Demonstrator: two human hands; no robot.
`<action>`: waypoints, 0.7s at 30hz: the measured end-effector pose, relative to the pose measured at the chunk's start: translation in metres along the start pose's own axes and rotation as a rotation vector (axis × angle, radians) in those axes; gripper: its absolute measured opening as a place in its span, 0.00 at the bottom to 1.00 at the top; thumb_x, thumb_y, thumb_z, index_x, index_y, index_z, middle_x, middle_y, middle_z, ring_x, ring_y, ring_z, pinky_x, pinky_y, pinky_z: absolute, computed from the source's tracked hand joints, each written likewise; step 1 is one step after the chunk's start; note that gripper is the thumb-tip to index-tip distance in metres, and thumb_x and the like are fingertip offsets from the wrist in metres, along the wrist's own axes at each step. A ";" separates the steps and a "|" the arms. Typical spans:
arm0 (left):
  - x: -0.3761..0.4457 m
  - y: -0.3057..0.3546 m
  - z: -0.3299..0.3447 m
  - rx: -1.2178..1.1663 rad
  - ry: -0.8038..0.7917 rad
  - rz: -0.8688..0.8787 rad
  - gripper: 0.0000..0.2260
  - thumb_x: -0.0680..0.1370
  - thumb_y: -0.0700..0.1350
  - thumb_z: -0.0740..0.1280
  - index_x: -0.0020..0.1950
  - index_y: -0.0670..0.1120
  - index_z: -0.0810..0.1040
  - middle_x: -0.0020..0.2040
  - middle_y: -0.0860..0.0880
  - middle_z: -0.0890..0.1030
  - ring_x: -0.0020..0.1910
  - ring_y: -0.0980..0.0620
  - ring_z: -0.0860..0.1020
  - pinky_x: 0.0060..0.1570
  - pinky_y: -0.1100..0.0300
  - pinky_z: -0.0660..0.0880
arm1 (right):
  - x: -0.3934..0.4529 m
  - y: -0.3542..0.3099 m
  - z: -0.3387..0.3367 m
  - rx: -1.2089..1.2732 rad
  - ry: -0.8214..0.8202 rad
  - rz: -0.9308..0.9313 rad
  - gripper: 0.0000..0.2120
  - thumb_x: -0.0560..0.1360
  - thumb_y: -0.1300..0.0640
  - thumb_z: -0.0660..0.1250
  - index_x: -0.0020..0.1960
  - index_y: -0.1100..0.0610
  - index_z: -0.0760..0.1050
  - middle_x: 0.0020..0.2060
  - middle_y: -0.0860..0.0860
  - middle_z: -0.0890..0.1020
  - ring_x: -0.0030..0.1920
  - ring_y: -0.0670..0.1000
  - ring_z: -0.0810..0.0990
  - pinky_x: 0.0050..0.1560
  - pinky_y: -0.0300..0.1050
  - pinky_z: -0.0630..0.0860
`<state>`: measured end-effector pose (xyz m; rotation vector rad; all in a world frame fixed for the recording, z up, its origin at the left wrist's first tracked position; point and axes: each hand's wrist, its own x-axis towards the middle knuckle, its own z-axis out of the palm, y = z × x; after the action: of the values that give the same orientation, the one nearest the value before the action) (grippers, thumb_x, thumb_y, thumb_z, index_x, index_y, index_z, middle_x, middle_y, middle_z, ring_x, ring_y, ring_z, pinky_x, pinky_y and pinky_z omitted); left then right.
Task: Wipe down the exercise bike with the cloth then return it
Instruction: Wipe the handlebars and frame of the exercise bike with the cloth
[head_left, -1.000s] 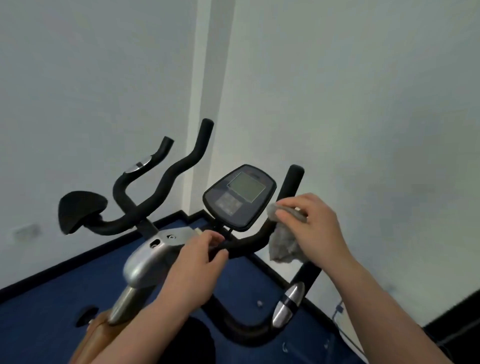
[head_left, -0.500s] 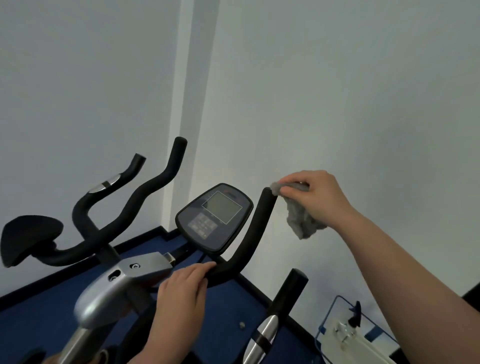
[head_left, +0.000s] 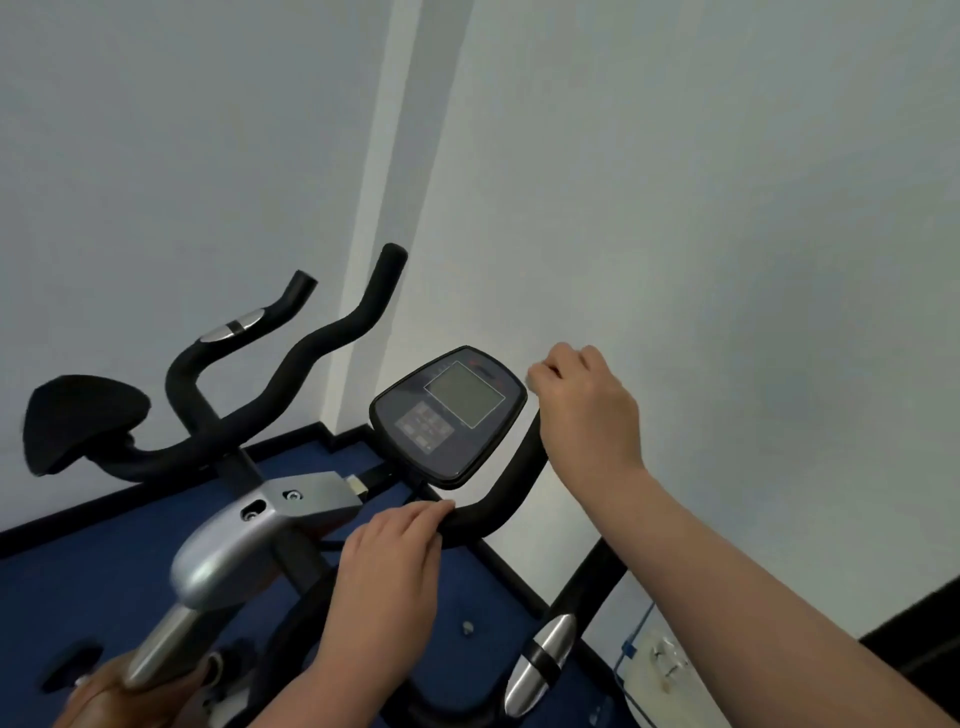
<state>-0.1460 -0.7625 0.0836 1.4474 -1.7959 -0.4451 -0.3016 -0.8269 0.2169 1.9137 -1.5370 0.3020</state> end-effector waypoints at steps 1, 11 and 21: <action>0.000 0.000 0.000 -0.006 0.000 0.000 0.16 0.81 0.46 0.58 0.68 0.55 0.72 0.63 0.59 0.75 0.63 0.57 0.71 0.64 0.60 0.64 | -0.003 -0.002 0.003 -0.012 -0.021 -0.009 0.15 0.58 0.75 0.68 0.41 0.61 0.78 0.40 0.56 0.78 0.42 0.60 0.77 0.28 0.46 0.74; 0.002 -0.001 -0.004 -0.084 0.061 -0.097 0.12 0.79 0.50 0.61 0.61 0.58 0.76 0.57 0.61 0.77 0.58 0.58 0.73 0.57 0.60 0.67 | -0.009 0.003 0.003 0.221 -0.041 -0.019 0.09 0.66 0.62 0.76 0.45 0.54 0.81 0.44 0.49 0.78 0.43 0.53 0.77 0.29 0.46 0.76; 0.006 -0.005 -0.002 -0.105 0.081 -0.152 0.09 0.79 0.52 0.61 0.57 0.59 0.77 0.53 0.62 0.77 0.55 0.59 0.72 0.49 0.62 0.62 | -0.025 -0.005 0.012 0.337 -0.030 0.091 0.03 0.74 0.58 0.69 0.45 0.54 0.81 0.47 0.48 0.72 0.36 0.53 0.76 0.33 0.41 0.72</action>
<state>-0.1417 -0.7691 0.0840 1.5128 -1.5821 -0.5426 -0.3065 -0.8143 0.1916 2.1118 -1.6806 0.6083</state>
